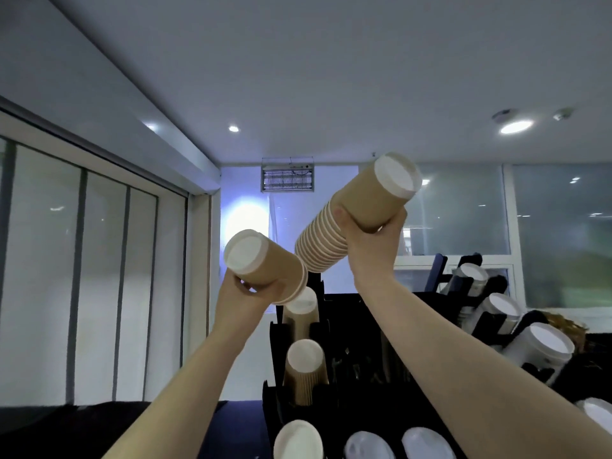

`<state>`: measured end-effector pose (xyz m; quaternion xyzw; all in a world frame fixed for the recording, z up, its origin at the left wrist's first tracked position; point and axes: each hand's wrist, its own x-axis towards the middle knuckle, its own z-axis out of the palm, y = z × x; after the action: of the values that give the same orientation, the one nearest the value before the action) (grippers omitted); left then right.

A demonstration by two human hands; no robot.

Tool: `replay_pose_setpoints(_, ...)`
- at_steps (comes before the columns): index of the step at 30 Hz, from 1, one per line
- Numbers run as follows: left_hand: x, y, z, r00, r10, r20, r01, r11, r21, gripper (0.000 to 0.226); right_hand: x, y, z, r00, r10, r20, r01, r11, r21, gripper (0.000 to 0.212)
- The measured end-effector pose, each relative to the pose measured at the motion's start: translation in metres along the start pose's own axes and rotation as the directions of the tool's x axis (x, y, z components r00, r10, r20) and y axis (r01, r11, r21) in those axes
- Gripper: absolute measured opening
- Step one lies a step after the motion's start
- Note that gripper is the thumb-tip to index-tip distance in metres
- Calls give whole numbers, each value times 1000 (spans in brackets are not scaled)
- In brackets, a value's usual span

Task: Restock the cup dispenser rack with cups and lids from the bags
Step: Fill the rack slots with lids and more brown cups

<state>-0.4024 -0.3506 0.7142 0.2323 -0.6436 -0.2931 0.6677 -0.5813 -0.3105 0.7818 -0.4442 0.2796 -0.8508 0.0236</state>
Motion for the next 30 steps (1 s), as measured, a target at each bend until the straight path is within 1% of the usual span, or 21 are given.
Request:
replay_pose_setpoints(1, 6, -5, 4, 1000, -14, 7, 14, 1000, 2, 55, 7, 6, 4, 1000, -1, 19, 1, 1000, -28, 84)
replay_pose_setpoints(3, 16, -16, 12, 999, -30, 31, 30, 999, 16, 66, 19, 20, 14, 998, -9, 69, 15, 996, -84, 86)
replay_pose_setpoints(7, 31, -36, 18, 999, -9, 53, 7, 999, 42, 82, 41, 49, 34, 980, 8, 201, 37, 976, -217, 83)
replay_pose_setpoints(10, 36, -52, 13, 998, -10, 59, 8, 999, 38, 76, 51, 71, 44, 957, 26, 290, 72, 945, -320, 84)
replay_pose_setpoints(14, 32, -70, 5, 996, -18, 88, 12, 998, 62, 65, 51, 88, 47, 935, -4, 354, 158, 900, -405, 86)
replay_pose_setpoints(18, 30, -79, 1, 997, -11, 70, 9, 999, 33, 58, 46, 89, 42, 923, -58, 381, 221, 889, -400, 80)
replay_pose_setpoints(21, 31, -82, 0, 997, -6, 79, 3, 999, 33, 64, 46, 81, 43, 921, -102, 376, 238, 911, -336, 74)
replay_pose_setpoints(24, 32, -82, -1, 996, -8, 86, 5, 1000, 29, 64, 47, 77, 47, 918, -70, 391, 198, 934, -297, 75)
replay_pose_setpoints(26, 32, -81, 0, 996, -11, 87, 9, 999, 31, 59, 47, 79, 52, 914, -47, 403, 178, 939, -294, 75)
replay_pose_setpoints(28, 31, -81, 0, 996, -14, 92, 10, 999, 41, 52, 47, 85, 55, 908, -40, 417, 188, 929, -320, 78)
replay_pose_setpoints(30, 31, -80, 2, 992, -21, 121, 14, 998, 56, 49, 49, 95, 55, 901, 8, 435, 166, 918, -360, 81)
